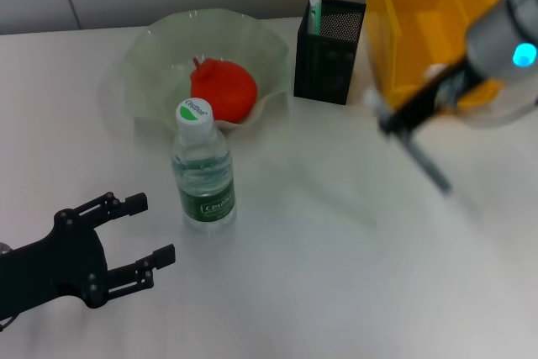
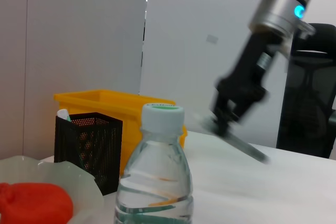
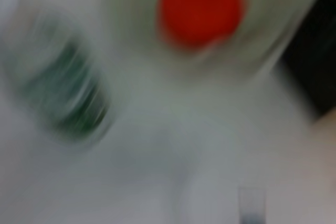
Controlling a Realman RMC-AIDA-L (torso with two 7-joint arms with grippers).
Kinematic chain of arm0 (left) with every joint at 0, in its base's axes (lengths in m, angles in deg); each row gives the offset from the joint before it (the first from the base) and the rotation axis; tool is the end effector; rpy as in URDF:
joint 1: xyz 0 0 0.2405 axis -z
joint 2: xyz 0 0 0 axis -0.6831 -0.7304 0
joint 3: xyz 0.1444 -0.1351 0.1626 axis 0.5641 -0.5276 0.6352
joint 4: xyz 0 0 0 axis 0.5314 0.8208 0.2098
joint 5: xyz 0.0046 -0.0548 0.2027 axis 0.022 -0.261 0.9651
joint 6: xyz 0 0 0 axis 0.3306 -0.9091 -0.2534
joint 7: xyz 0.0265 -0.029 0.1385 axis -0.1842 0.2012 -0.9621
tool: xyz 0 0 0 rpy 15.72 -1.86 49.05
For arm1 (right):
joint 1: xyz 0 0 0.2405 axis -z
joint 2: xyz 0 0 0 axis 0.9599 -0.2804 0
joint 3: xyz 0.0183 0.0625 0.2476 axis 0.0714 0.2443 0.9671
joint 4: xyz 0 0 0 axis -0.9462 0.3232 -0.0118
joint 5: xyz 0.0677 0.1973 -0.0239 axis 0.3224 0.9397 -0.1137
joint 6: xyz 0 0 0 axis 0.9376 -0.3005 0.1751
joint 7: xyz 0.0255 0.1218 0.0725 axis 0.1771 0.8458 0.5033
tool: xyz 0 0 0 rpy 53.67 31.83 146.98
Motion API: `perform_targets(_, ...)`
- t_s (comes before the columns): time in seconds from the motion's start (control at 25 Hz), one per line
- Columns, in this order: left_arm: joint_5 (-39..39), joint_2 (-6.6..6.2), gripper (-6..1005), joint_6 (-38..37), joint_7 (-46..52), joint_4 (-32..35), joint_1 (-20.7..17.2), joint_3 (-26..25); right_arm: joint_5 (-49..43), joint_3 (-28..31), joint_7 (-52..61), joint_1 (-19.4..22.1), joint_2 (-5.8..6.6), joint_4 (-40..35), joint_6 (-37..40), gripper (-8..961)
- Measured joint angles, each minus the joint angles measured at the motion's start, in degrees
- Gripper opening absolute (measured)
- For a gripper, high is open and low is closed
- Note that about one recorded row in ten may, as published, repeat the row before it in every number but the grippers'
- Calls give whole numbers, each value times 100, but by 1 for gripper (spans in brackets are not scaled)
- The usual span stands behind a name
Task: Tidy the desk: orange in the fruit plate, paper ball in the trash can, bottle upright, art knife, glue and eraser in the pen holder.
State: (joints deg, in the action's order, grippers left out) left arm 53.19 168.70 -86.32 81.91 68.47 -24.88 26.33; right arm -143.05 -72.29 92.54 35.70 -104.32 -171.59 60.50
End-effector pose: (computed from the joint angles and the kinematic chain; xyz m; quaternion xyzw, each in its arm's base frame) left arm -0.3060 0.2512 -0.0116 -0.9277 -0.1347 -0.3074 0.1635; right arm 0.1351 0.3599 0.0418 -0.8956 0.3465 -0.1504 0.2349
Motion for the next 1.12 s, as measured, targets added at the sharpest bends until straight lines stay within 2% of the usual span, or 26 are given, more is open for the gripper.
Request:
perform_targets(0.16, -5, 5, 800, 13, 9, -12, 18, -3, -95, 634, -492, -42, 20, 8, -938, 156)
perform_targets(0.24, -6, 6, 800, 15, 14, -25, 23, -5, -100, 757, -650, -27, 23, 43, -1486, 156)
perform_targets(0.56, -33, 26, 800, 12, 84, -72, 4, -140, -37, 832, -1025, -42, 15, 633, -3413, 157)
perform_targets(0.76, -55, 29, 800, 5, 85, -96, -2, -152, 109, 704, -1117, -95, 1, 1118, -4081, 157)
perform_targets(1.12, -169, 14, 800, -12, 74, -196, 21, -174, 651, 636, -1346, -297, 4, 1721, -4809, 158)
